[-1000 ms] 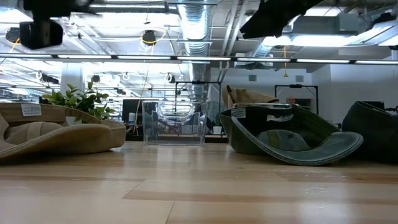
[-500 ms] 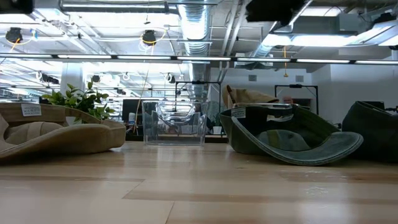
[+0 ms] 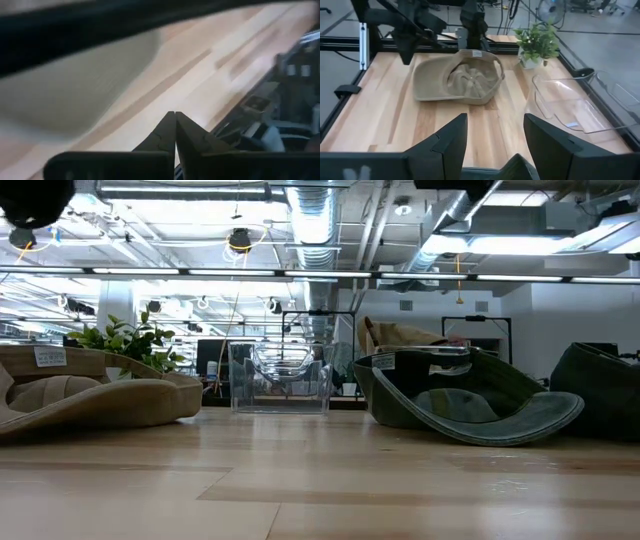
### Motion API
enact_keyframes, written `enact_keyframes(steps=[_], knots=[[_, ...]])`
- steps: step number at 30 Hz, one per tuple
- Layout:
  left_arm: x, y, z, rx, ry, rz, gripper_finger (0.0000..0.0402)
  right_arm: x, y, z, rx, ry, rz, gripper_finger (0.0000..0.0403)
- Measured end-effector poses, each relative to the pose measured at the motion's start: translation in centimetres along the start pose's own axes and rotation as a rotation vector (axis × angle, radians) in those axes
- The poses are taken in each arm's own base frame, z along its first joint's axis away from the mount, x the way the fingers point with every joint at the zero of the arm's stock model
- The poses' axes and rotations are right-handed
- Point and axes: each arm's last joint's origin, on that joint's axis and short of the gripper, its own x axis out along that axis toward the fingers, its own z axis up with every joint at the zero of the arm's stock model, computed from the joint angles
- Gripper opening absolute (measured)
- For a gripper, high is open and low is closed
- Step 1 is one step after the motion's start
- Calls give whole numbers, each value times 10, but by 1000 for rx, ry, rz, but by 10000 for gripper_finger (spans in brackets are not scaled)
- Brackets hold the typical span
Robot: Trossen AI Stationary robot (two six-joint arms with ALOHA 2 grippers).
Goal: Pick & Place hat
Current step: Put the brown cap into the right transparent bin
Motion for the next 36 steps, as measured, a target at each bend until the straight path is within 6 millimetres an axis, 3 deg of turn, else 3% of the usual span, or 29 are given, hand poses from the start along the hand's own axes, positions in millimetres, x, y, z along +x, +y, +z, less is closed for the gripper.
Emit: enact_keyframes(steps=[11,26,36], knots=[[-3,9,-10,-171,269,165,6,-1,1,0,-3,0,6,182],[1,7,1,-273,241,179,6,-1,1,-4,-33,37,-10,182],[7,24,2,-326,265,304,6,-1,0,-7,-50,72,-14,182]])
